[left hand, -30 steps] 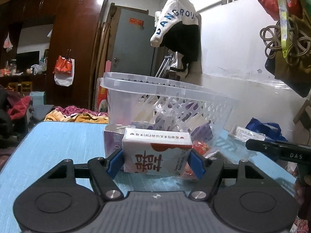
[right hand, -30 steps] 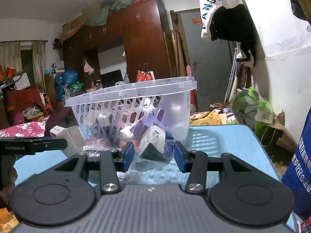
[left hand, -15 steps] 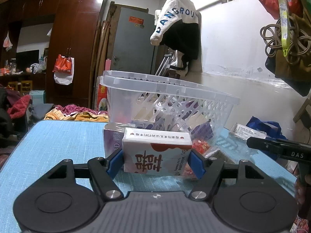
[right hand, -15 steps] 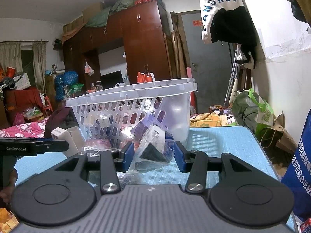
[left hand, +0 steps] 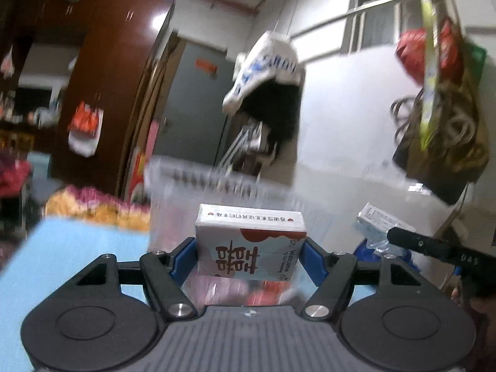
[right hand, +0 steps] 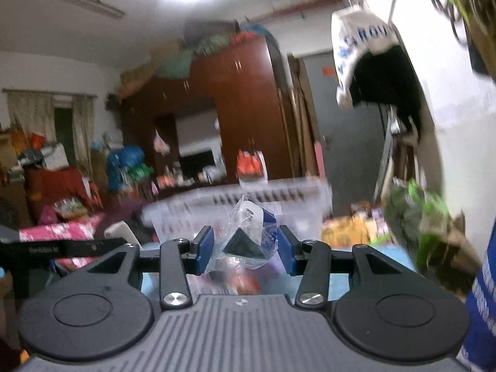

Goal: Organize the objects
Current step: 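Carry both items over the white basket and open both tools, then grasp a silver-wrapped box with the left tool while the right tool grasps a dark bagged item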

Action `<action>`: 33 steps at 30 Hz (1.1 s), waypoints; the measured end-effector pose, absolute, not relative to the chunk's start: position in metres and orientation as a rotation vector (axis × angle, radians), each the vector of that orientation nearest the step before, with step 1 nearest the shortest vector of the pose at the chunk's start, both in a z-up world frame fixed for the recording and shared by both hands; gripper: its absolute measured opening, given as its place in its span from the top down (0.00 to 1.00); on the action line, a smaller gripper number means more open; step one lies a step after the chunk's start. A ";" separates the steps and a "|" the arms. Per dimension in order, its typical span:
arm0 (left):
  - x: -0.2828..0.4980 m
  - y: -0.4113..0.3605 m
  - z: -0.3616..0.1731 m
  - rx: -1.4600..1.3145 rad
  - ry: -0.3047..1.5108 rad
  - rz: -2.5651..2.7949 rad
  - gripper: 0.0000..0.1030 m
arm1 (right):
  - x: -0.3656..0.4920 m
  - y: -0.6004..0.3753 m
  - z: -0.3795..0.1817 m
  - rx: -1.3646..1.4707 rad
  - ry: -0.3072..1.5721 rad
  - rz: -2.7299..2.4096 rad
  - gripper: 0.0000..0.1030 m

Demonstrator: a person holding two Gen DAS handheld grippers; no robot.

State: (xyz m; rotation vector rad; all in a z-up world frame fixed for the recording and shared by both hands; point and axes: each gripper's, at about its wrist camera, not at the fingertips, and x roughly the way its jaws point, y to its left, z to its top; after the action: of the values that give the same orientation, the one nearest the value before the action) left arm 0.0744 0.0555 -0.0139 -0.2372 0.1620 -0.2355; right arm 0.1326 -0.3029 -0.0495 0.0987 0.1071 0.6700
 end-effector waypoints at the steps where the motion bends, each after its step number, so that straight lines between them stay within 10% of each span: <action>1: 0.076 0.055 0.000 -0.227 0.142 -0.240 0.28 | 0.133 -0.302 -0.036 0.091 0.089 0.678 0.53; 13: 0.208 0.038 0.074 -0.182 0.257 -0.161 0.24 | 0.231 -0.214 0.046 -0.110 0.111 0.633 0.50; 17: 0.219 0.043 0.063 -0.203 0.333 -0.154 0.16 | 0.243 -0.209 0.029 -0.148 0.161 0.617 0.06; 20: 0.180 0.054 0.062 -0.204 0.262 -0.159 0.00 | 0.221 -0.233 0.017 -0.118 0.147 0.599 0.05; 33: 0.150 0.098 -0.035 -0.238 0.432 -0.099 0.01 | 0.190 -0.256 -0.098 -0.083 0.501 0.765 0.02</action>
State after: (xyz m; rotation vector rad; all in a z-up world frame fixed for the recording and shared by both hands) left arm 0.1496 0.0981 -0.0350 -0.2384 0.4319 -0.0995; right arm 0.1902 -0.2563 -0.0976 -0.0835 0.5013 0.7652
